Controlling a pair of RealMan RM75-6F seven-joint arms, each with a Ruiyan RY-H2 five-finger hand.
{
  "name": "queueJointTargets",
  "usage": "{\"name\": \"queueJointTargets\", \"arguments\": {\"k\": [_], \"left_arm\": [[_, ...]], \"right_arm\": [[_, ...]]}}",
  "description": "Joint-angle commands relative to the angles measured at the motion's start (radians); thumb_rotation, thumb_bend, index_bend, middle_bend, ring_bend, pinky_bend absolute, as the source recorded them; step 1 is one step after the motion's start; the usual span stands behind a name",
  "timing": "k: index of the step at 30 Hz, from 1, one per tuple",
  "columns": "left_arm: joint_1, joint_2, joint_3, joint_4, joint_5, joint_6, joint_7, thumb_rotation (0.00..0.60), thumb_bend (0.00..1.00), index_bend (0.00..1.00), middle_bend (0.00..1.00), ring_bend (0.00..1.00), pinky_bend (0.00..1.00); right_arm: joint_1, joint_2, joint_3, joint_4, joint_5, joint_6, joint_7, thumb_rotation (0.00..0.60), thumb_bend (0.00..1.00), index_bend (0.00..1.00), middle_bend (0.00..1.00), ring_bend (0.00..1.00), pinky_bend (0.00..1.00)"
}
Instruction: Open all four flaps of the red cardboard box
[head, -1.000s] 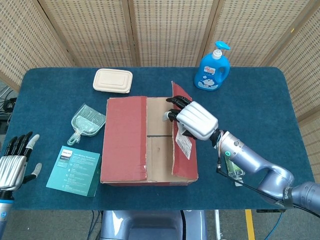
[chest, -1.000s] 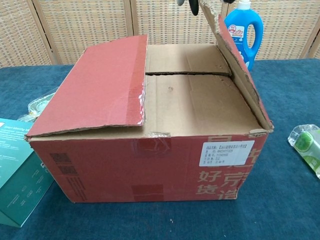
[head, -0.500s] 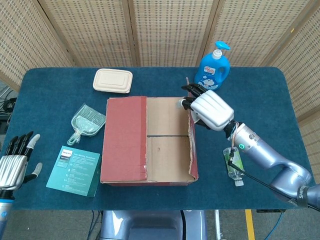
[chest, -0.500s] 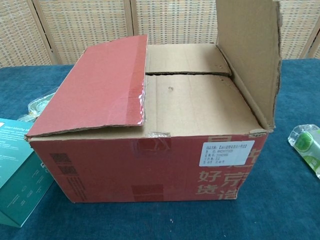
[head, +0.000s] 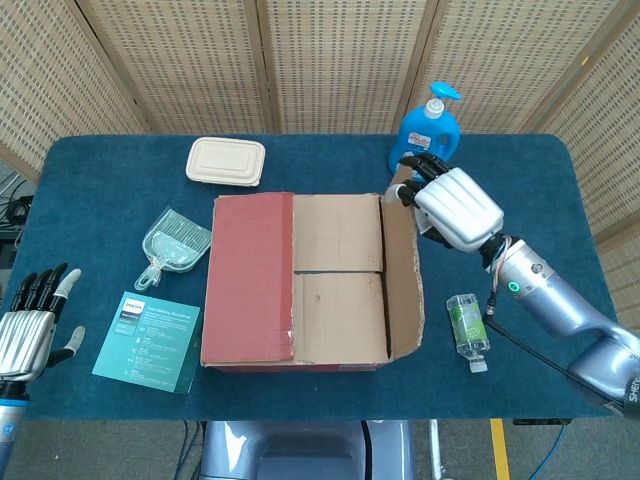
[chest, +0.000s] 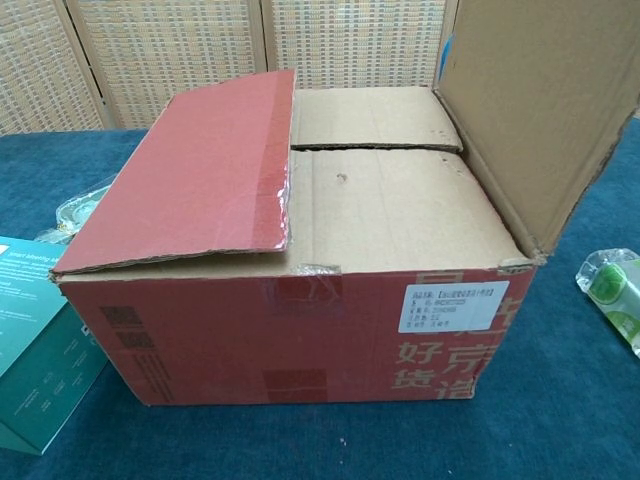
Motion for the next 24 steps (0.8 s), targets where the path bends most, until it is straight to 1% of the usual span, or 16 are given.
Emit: {"name": "queueJointTargets", "arguments": {"k": [1,7,15,18,21,24], "left_arm": [[0.0,0.0,0.001,-0.001,0.001,0.0,0.002,0.6,0.39,0.0,0.0,0.0,0.0],[-0.005,0.004,0.0,-0.003,0.014,0.002,0.005,0.6,0.39,0.0,0.0,0.0,0.0],[-0.018,0.023,0.0,-0.005,0.043,0.0,-0.005,0.6,0.39,0.0,0.0,0.0,0.0],[-0.029,0.038,-0.001,-0.01,0.06,-0.009,-0.02,0.6,0.39,0.0,0.0,0.0,0.0],[-0.062,0.073,-0.01,-0.021,0.096,-0.032,-0.051,0.6,0.39,0.0,0.0,0.0,0.0],[-0.106,0.114,-0.026,-0.029,0.127,-0.065,-0.094,0.6,0.39,0.0,0.0,0.0,0.0]], "right_arm": [[-0.013,0.015,-0.002,0.007,0.007,0.004,-0.001,0.6,1.0,0.35,0.47,0.14,0.14],[-0.048,0.022,-0.023,0.032,0.009,0.013,-0.008,0.6,1.0,0.35,0.47,0.14,0.14],[-0.082,-0.002,-0.044,0.058,0.029,0.019,-0.027,0.6,1.0,0.35,0.47,0.14,0.14],[-0.099,-0.016,-0.05,0.061,0.037,0.035,-0.042,0.6,1.0,0.35,0.44,0.14,0.14],[-0.131,-0.036,-0.059,0.052,0.057,0.071,-0.072,0.6,1.0,0.35,0.39,0.13,0.14],[-0.171,-0.056,-0.069,0.03,0.082,0.121,-0.138,0.6,1.0,0.3,0.32,0.1,0.14]]}}
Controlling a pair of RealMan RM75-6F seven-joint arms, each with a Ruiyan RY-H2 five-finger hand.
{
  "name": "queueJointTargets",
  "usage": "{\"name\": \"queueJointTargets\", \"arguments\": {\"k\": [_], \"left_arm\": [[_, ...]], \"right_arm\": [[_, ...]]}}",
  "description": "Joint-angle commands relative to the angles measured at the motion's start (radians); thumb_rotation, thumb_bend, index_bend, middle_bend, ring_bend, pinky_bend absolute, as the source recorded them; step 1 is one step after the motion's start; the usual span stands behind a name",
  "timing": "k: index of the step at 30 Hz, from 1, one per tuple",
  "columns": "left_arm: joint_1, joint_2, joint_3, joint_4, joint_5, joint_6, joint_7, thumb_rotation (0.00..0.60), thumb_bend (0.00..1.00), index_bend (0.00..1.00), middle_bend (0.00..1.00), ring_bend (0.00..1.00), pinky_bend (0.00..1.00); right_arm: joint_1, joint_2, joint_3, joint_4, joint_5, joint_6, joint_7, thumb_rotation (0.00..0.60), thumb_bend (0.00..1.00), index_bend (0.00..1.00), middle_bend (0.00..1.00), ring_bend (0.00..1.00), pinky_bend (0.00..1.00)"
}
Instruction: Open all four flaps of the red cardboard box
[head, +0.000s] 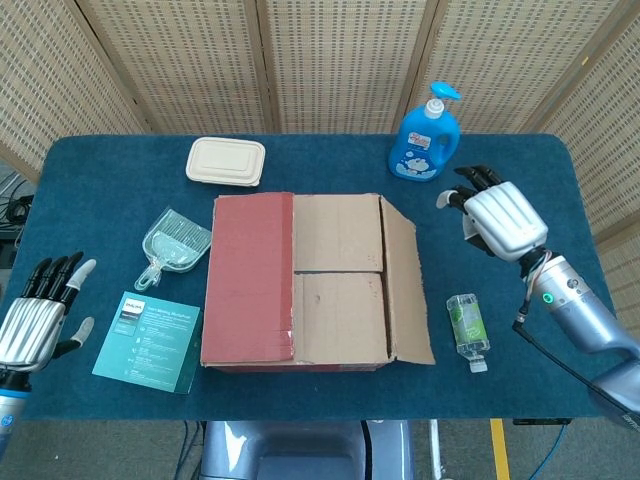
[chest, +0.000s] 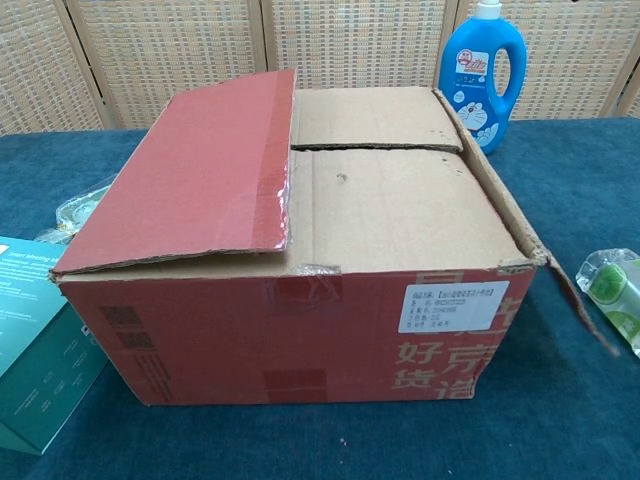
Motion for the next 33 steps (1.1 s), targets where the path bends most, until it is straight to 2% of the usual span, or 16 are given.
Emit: {"name": "queueJointTargets", "arguments": {"k": [1,3,5,11,16,19,21,23,26,30,33], "left_arm": [[-0.051,0.041,-0.024,-0.008,0.033,-0.035,-0.045,0.6,0.38,0.0,0.0,0.0,0.0],[-0.073,0.051,-0.034,-0.006,0.045,-0.048,-0.064,0.6,0.35,0.0,0.0,0.0,0.0],[-0.098,0.062,-0.043,-0.006,0.058,-0.065,-0.086,0.6,0.31,0.0,0.0,0.0,0.0],[-0.179,0.087,-0.061,-0.003,0.095,-0.138,-0.134,0.6,0.23,0.0,0.0,0.0,0.0],[-0.262,0.101,-0.076,-0.006,0.112,-0.222,-0.175,0.595,0.17,0.0,0.0,0.0,0.0],[-0.337,0.109,-0.091,-0.008,0.13,-0.298,-0.236,0.502,0.17,0.0,0.0,0.0,0.0],[-0.366,0.117,-0.091,-0.008,0.137,-0.33,-0.263,0.454,0.26,0.0,0.0,0.0,0.0],[-0.393,0.125,-0.091,-0.01,0.146,-0.362,-0.283,0.412,0.47,0.0,0.0,0.0,0.0],[-0.459,0.132,-0.095,-0.009,0.164,-0.427,-0.336,0.373,0.65,0.0,0.0,0.0,0.0],[-0.563,0.116,-0.102,0.0,0.191,-0.517,-0.415,0.35,0.74,0.0,0.0,0.0,0.0],[-0.604,0.102,-0.105,0.015,0.201,-0.546,-0.437,0.338,0.8,0.02,0.0,0.0,0.0]], "right_arm": [[-0.051,-0.028,-0.013,-0.029,0.038,0.061,-0.078,0.6,0.99,0.27,0.29,0.08,0.14],[-0.072,-0.038,-0.018,-0.046,0.057,0.084,-0.113,0.6,0.92,0.22,0.24,0.04,0.14],[-0.095,-0.045,-0.021,-0.064,0.081,0.108,-0.142,0.6,0.81,0.16,0.19,0.01,0.14],[-0.157,-0.056,-0.039,-0.111,0.129,0.162,-0.197,0.6,0.62,0.04,0.06,0.0,0.07],[-0.213,-0.062,-0.061,-0.139,0.158,0.205,-0.234,0.6,0.52,0.0,0.03,0.0,0.04],[-0.255,-0.063,-0.077,-0.149,0.162,0.238,-0.236,0.6,0.52,0.0,0.02,0.0,0.03],[-0.268,-0.067,-0.079,-0.147,0.159,0.252,-0.236,0.6,0.52,0.0,0.02,0.0,0.03],[-0.278,-0.069,-0.08,-0.146,0.158,0.261,-0.233,0.6,0.52,0.0,0.02,0.0,0.03],[-0.299,-0.076,-0.084,-0.138,0.155,0.277,-0.231,0.6,0.52,0.0,0.02,0.0,0.03],[-0.317,-0.077,-0.085,-0.134,0.153,0.286,-0.231,0.6,0.52,0.0,0.02,0.0,0.03],[-0.324,-0.078,-0.083,-0.132,0.151,0.288,-0.228,0.6,0.52,0.0,0.02,0.0,0.03]]}}
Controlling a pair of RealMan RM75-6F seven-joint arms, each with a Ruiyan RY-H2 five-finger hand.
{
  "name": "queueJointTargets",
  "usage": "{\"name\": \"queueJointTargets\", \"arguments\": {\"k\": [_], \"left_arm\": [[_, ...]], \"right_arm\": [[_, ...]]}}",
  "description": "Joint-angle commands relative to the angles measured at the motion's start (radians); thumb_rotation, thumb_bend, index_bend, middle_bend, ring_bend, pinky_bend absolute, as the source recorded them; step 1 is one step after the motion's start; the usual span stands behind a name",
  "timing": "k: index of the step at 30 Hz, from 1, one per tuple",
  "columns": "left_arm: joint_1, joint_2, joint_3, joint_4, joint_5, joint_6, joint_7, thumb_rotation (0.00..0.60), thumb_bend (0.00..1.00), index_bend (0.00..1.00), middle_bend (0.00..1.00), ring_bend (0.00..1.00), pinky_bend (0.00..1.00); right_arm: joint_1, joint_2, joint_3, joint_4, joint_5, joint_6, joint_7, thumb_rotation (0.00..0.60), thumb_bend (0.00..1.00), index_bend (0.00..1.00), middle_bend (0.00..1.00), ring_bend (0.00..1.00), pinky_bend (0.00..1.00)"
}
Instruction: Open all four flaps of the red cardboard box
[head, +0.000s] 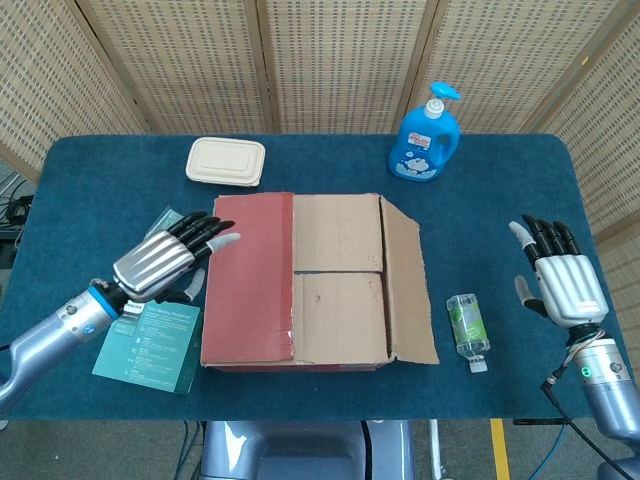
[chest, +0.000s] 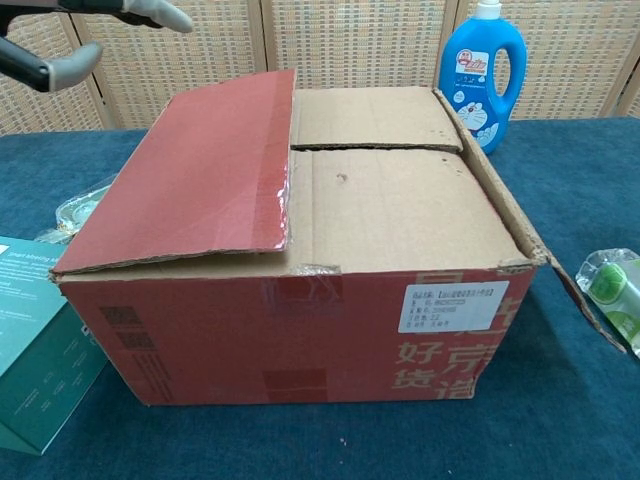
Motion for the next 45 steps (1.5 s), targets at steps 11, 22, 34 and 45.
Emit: {"name": "queueJointTargets", "arguments": {"k": [11,22,34,45], "left_arm": [[-0.204,-0.093,-0.012,0.054,0.013,-0.15,-0.068,0.312,1.0,0.15,0.09,0.01,0.0],[-0.318,-0.18,-0.023,0.086,-0.042,-0.228,-0.054,0.311,1.0,0.2,0.16,0.06,0.0],[-0.376,-0.254,-0.003,0.116,-0.107,-0.279,0.0,0.313,1.0,0.26,0.26,0.16,0.0],[-0.37,-0.239,0.021,0.115,-0.134,-0.253,0.016,0.312,1.0,0.3,0.32,0.22,0.06]], "right_arm": [[-0.027,0.003,0.01,0.001,0.001,0.003,0.004,0.6,0.52,0.0,0.03,0.0,0.03],[-0.045,0.009,0.021,0.006,0.005,-0.002,0.015,0.6,0.53,0.0,0.03,0.0,0.03],[-0.057,0.012,0.033,0.014,0.014,-0.012,0.026,0.6,0.54,0.0,0.03,0.0,0.03],[-0.055,0.0,0.045,0.023,0.02,-0.024,0.026,0.6,0.54,0.0,0.03,0.0,0.03]]}}
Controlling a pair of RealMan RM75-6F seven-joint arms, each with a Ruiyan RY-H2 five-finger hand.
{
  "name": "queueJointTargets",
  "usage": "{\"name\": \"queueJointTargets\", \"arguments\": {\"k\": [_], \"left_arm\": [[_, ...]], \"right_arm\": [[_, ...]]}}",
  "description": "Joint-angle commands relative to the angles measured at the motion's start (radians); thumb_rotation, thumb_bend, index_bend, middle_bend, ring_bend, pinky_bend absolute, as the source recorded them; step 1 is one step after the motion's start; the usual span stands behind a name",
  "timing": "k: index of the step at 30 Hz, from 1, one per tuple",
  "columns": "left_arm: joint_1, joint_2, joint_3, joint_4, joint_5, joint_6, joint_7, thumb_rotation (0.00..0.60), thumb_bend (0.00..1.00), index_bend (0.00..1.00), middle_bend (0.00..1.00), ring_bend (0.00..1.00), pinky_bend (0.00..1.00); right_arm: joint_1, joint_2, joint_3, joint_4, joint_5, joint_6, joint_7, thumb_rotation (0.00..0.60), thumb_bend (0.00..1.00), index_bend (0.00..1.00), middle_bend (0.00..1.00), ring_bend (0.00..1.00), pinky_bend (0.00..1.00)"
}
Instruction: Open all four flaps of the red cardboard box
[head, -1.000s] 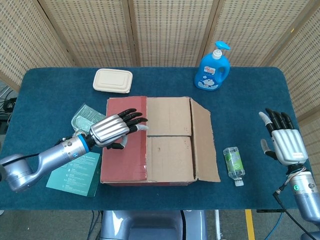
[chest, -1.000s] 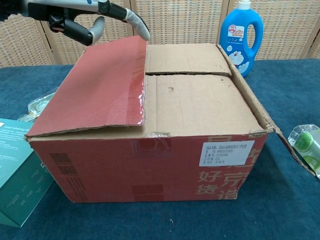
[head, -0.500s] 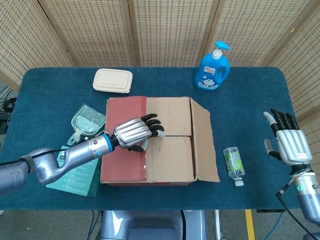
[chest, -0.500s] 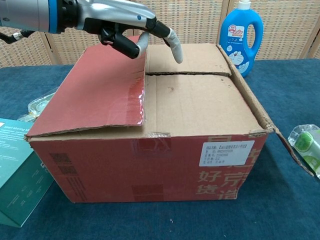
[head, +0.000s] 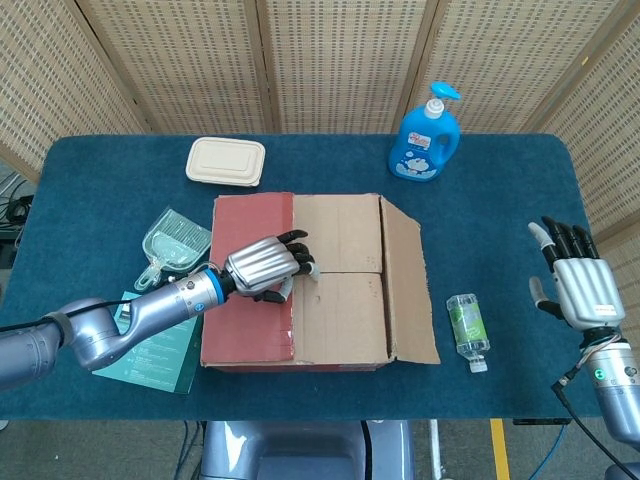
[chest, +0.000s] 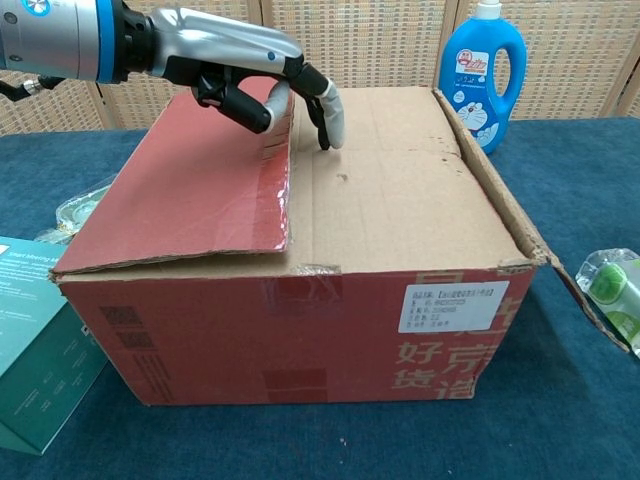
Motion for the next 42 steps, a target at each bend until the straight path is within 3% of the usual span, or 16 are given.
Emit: {"name": "queueJointTargets", "arguments": {"k": [1,14,23,42], "left_arm": [[0.0,0.005,0.004,-0.002,-0.002,0.004,0.0,0.313,1.0,0.31,0.33,0.23,0.06],[0.0,0.036,0.013,-0.015,-0.007,0.021,-0.004,0.312,1.0,0.35,0.47,0.37,0.07],[0.007,0.08,0.006,-0.042,-0.018,0.042,0.005,0.312,1.0,0.36,0.49,0.38,0.07],[0.097,0.304,0.007,-0.15,0.006,0.158,0.02,0.313,1.0,0.37,0.51,0.4,0.07]], "right_arm": [[0.0,-0.002,0.003,0.001,0.002,-0.002,-0.002,0.6,0.54,0.0,0.03,0.0,0.03],[-0.003,-0.009,0.012,0.002,0.006,0.001,-0.001,0.6,0.54,0.0,0.04,0.0,0.03],[0.0,-0.011,0.02,0.01,0.008,-0.004,0.001,0.6,0.54,0.0,0.04,0.0,0.03],[0.003,-0.016,0.034,0.016,0.003,-0.001,0.002,0.6,0.54,0.0,0.04,0.0,0.03]]}}
